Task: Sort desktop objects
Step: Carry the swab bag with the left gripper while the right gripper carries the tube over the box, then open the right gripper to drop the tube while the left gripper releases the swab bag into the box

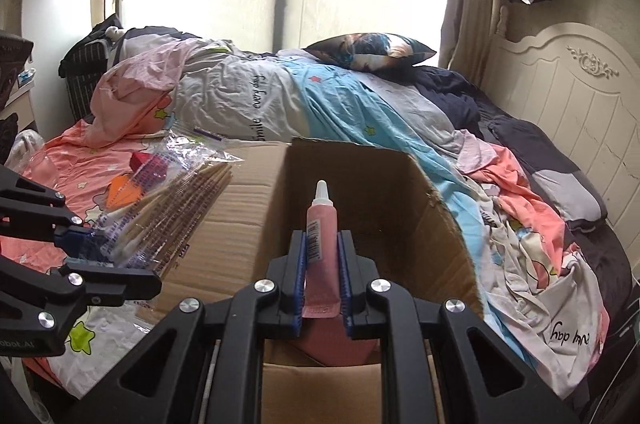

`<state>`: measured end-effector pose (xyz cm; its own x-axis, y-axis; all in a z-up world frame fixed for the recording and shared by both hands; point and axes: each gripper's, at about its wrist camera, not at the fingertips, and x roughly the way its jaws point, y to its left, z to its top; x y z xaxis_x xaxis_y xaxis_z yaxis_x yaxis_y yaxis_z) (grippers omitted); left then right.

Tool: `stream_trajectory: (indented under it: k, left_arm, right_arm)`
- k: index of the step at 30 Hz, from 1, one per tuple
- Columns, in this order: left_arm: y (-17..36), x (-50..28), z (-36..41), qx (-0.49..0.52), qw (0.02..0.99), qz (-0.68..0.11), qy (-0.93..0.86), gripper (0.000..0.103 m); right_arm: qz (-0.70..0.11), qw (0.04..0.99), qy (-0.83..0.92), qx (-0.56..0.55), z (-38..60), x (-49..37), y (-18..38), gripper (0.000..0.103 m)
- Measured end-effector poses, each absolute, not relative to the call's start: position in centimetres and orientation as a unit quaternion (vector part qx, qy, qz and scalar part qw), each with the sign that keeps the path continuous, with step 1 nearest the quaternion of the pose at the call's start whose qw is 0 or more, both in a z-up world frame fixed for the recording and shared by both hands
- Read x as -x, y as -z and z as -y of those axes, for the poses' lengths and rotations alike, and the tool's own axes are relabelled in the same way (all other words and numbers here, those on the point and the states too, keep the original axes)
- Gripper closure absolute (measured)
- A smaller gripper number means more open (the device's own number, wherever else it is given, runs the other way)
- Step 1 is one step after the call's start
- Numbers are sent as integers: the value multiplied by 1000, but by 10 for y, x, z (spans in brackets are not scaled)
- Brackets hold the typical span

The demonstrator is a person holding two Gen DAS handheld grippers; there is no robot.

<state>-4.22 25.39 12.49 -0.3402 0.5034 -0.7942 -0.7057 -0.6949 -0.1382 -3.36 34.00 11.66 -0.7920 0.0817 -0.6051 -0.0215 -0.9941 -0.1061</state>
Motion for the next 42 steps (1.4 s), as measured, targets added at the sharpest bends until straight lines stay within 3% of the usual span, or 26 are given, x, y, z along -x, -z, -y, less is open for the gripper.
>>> stream_trajectory:
  k: [15,16,18,20,21,42]
  left_arm:
    - [-103,59,-292,460,395,-105,-788,83]
    - [-103,58,-293,460,395,-105,-788,83]
    - [-102,58,-294,461,395,-107,-788,83]
    - [-101,58,-295,461,394,-108,-788,83]
    - [-101,57,-295,461,394,-108,-788,83]
    - [-90,55,-322,467,408,-118,-776,83]
  right_arm:
    - [29,54,-942,330,-373,33,-104,87]
    - [27,57,-941,331,-375,34,-104,85]
    - [21,64,-941,330,-379,34,-104,65]
    - [14,62,-943,327,-382,33,-103,52]
    - [11,61,-943,326,-383,33,-103,50]
    - [6,67,-936,345,-398,30,-89,48]
